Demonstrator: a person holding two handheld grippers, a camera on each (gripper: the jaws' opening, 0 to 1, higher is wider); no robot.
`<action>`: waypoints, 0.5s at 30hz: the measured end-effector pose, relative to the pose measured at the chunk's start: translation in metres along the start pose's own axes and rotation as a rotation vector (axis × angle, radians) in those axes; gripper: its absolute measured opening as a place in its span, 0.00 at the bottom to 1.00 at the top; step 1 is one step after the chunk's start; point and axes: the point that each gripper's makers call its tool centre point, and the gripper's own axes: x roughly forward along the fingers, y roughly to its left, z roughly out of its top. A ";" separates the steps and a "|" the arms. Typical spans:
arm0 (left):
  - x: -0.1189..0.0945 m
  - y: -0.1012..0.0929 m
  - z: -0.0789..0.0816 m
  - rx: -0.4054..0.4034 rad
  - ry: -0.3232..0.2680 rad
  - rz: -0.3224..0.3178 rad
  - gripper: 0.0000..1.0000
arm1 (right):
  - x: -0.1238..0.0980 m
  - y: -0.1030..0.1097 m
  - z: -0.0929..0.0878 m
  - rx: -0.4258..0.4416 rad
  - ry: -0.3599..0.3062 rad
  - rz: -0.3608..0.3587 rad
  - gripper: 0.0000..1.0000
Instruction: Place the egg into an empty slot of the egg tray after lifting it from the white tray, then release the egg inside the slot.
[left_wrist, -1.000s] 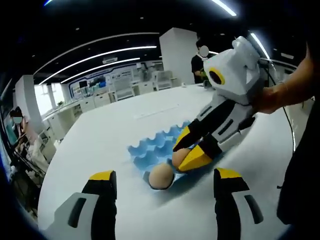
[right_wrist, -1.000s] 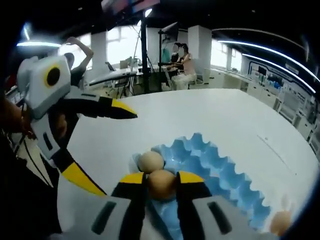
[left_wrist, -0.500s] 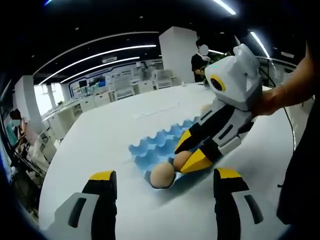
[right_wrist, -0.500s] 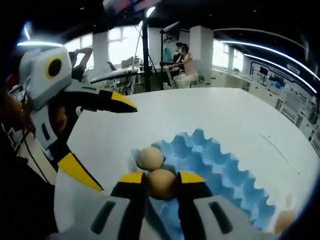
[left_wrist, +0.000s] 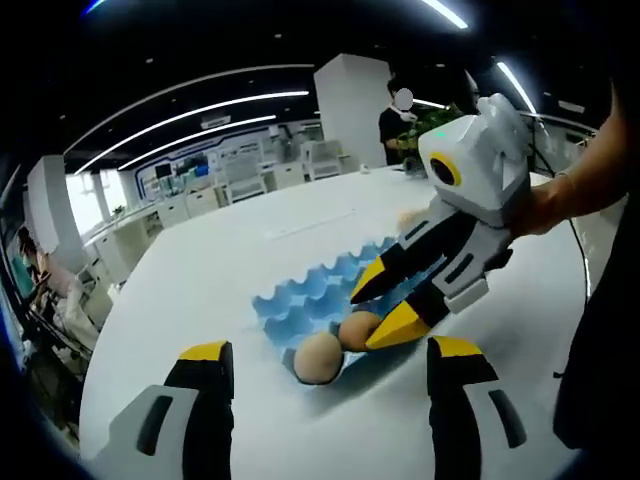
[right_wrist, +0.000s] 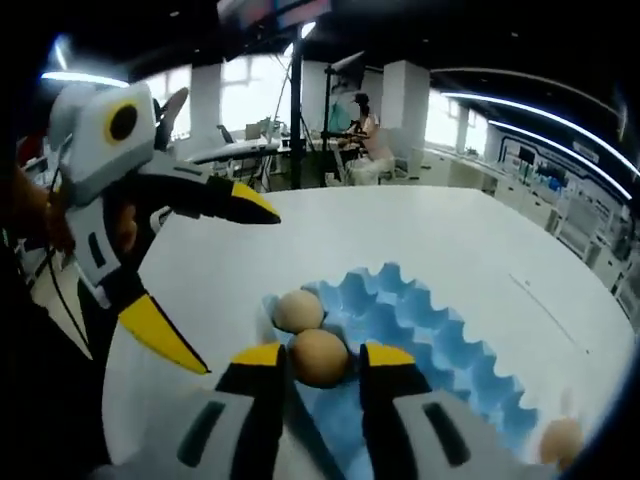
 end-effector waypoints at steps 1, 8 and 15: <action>0.000 -0.001 0.000 -0.001 0.002 -0.001 0.80 | -0.005 -0.005 0.000 0.042 -0.018 -0.016 0.29; 0.002 -0.004 0.001 -0.007 -0.006 -0.007 0.79 | -0.030 -0.022 -0.009 0.076 -0.030 -0.081 0.28; 0.002 -0.006 0.005 -0.001 -0.016 -0.005 0.78 | -0.056 -0.033 -0.022 0.119 -0.035 -0.153 0.28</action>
